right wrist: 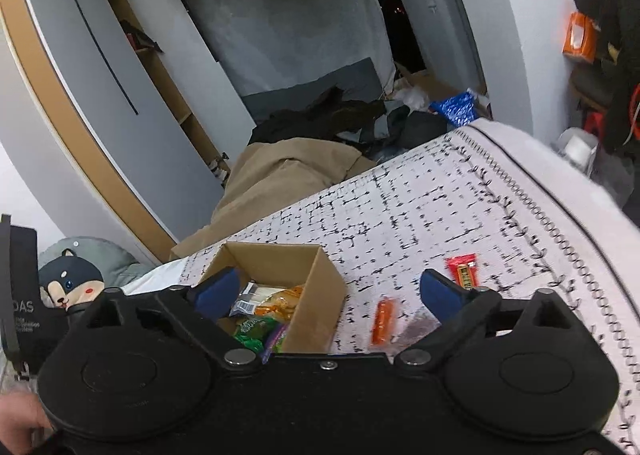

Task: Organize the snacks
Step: 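Withdraw both tools from the box back over the remaining snacks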

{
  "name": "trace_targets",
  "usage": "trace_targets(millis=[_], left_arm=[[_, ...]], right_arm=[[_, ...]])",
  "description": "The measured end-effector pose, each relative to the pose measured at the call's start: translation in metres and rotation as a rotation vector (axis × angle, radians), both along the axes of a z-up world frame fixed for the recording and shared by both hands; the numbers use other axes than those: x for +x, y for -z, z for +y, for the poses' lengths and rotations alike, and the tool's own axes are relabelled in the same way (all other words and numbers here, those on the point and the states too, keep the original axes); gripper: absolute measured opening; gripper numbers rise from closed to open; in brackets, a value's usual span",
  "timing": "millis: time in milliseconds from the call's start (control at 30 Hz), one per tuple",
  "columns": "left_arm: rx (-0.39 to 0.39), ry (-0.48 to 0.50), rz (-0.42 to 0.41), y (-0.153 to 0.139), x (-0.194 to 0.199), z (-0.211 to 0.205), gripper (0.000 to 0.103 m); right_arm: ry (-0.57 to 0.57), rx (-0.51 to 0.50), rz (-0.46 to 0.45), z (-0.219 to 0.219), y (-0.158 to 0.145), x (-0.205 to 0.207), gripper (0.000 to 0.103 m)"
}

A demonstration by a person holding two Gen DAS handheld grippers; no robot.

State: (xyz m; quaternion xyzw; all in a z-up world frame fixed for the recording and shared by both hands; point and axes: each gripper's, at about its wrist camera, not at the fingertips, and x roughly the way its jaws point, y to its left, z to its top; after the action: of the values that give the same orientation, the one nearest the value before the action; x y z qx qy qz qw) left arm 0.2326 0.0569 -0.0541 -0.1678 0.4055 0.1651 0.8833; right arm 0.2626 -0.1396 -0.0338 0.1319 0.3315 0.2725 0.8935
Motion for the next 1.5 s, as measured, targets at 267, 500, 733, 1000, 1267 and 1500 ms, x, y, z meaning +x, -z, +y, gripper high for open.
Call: trace_targets(millis=[267, 500, 733, 1000, 1267, 1500], left_arm=[[-0.014, 0.049, -0.017, -0.007, -0.008, -0.025, 0.103], [-0.024, 0.091, 0.011, -0.009, -0.012, -0.048, 0.103], [-0.027, 0.103, 0.044, 0.0, -0.016, -0.069, 0.103], [-0.024, 0.124, 0.051, 0.012, -0.016, -0.094, 0.103], [-0.028, 0.117, 0.068, 0.03, -0.012, -0.114, 0.102], [-0.052, 0.114, 0.075, 0.046, -0.008, -0.128, 0.098]], right_arm=[[0.056, -0.029, 0.023, -0.031, -0.007, -0.004, 0.103], [0.067, -0.041, 0.046, -0.05, -0.006, -0.007, 0.103], [0.054, -0.04, 0.032, -0.062, -0.001, -0.007, 0.103], [0.054, -0.04, 0.018, -0.079, 0.007, -0.005, 0.103], [0.079, -0.005, 0.049, -0.098, 0.017, 0.001, 0.103], [0.101, 0.013, 0.099, -0.112, 0.023, 0.007, 0.103]])
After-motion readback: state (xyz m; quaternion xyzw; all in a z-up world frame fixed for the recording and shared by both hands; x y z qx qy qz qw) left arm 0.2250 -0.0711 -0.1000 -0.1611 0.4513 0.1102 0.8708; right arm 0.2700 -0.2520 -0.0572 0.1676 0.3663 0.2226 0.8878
